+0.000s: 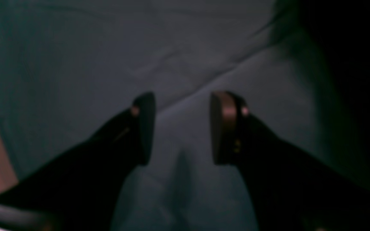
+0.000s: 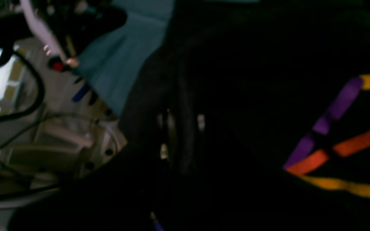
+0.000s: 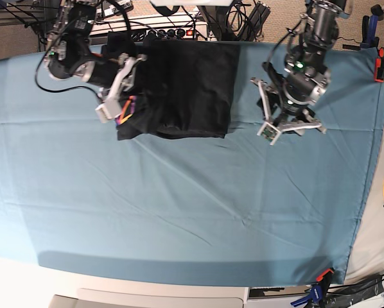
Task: Fold the T-shirt properly
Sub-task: 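Grasp the bundle's edge with the right gripper and withdraw the left gripper, then flip the folded bundle over with the right gripper, exposing the graphic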
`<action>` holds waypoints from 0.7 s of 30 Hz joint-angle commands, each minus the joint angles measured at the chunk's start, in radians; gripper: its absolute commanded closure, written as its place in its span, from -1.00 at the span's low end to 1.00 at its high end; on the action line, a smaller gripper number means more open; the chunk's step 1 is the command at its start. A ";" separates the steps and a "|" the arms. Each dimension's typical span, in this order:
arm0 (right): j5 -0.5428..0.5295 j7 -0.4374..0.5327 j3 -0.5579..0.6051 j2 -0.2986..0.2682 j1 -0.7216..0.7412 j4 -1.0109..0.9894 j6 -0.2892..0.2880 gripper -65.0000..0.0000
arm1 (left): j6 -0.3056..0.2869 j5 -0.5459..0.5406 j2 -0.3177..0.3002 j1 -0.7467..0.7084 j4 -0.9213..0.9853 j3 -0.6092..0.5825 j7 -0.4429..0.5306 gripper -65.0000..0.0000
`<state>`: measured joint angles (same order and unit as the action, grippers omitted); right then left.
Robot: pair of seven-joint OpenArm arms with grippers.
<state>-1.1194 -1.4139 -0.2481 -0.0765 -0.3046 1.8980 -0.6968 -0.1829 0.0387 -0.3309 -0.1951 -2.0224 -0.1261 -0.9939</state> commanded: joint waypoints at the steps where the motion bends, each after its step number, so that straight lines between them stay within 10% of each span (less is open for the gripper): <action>1: -0.018 0.018 0.010 0.002 0.008 0.020 -0.001 1.00 | 0.000 -0.011 -0.010 0.006 -0.020 0.016 0.013 0.12; 21: 0.112 0.109 0.078 0.068 0.080 0.019 -0.001 1.00 | 0.000 -0.022 -0.021 0.006 -0.020 0.026 0.019 0.13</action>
<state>-0.9710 -1.3342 -0.1722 -0.0071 -0.2333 1.8984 -0.6960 -0.1871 0.0135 -0.3462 -0.1967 -2.0224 -0.1036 -0.9936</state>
